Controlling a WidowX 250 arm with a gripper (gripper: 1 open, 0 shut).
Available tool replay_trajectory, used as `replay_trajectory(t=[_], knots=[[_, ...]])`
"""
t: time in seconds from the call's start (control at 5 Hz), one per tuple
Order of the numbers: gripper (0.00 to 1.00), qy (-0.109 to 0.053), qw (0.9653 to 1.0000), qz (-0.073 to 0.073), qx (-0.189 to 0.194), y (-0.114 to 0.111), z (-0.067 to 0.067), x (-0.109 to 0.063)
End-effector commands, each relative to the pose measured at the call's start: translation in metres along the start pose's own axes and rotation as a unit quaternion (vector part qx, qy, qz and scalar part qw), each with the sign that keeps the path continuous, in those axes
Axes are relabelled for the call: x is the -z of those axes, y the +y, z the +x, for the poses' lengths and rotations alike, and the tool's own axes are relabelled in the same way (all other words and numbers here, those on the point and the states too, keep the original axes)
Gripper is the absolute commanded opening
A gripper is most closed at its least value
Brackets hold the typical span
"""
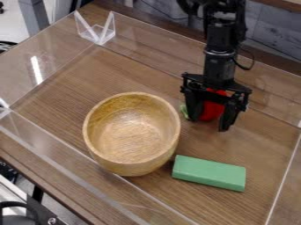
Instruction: Move the red fruit to the right
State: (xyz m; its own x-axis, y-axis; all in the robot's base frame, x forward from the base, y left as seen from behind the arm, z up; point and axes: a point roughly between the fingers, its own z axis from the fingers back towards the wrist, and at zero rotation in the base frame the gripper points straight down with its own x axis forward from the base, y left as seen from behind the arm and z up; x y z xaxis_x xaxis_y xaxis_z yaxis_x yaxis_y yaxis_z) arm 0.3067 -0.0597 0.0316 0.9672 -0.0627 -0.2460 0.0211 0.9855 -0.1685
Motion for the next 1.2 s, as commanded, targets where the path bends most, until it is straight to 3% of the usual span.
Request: replay_trajectory(t=[0.0, 1.0], knots=[[1.00, -0.031, 0.9994, -0.010, 0.015, -0.004, -0.002, -0.024], [1.00, -0.011, 0.9987, -0.037, 0.033, -0.012, -0.017, -0.031]])
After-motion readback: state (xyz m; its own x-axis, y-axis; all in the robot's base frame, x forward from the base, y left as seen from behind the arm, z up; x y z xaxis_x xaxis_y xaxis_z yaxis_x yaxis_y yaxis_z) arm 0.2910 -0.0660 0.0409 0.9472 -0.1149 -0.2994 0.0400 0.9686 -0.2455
